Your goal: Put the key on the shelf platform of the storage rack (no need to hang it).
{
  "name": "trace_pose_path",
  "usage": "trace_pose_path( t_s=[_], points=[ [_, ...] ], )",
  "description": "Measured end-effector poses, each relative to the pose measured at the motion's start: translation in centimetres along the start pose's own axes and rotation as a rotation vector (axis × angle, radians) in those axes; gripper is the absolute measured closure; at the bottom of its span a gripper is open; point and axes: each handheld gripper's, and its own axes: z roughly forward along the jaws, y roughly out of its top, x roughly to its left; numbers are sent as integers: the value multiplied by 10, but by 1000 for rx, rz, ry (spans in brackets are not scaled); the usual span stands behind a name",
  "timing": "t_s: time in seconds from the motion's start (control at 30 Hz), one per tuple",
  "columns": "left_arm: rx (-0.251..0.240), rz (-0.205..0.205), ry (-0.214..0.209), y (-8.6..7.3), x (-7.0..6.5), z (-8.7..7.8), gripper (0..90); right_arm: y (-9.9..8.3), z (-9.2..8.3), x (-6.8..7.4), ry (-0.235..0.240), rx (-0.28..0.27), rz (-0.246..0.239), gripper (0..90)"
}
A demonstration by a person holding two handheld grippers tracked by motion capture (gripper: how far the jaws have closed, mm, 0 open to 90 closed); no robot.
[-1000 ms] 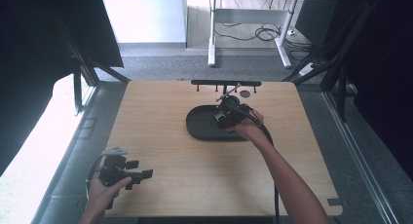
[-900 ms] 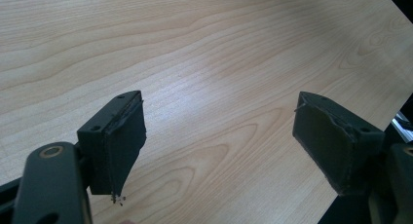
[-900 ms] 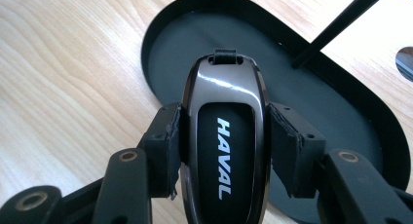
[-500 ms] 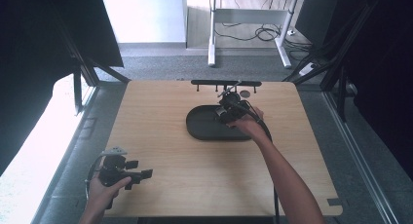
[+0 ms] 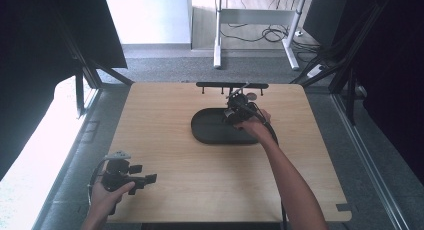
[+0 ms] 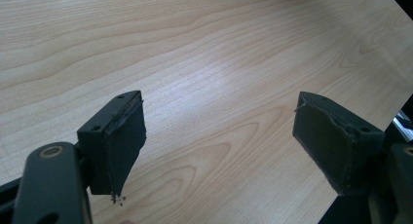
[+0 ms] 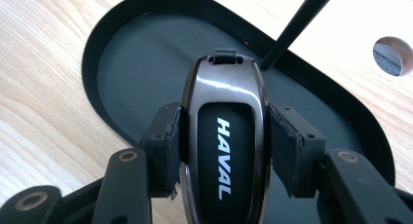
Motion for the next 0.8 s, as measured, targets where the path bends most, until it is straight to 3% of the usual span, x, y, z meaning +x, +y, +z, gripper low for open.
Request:
trace_pose_path(
  t_s=[0.8],
  points=[
    [-2, -2, 0, 0, 1, -1, 199, -7, 34, -8, -30, 12, 33, 493]
  ],
)
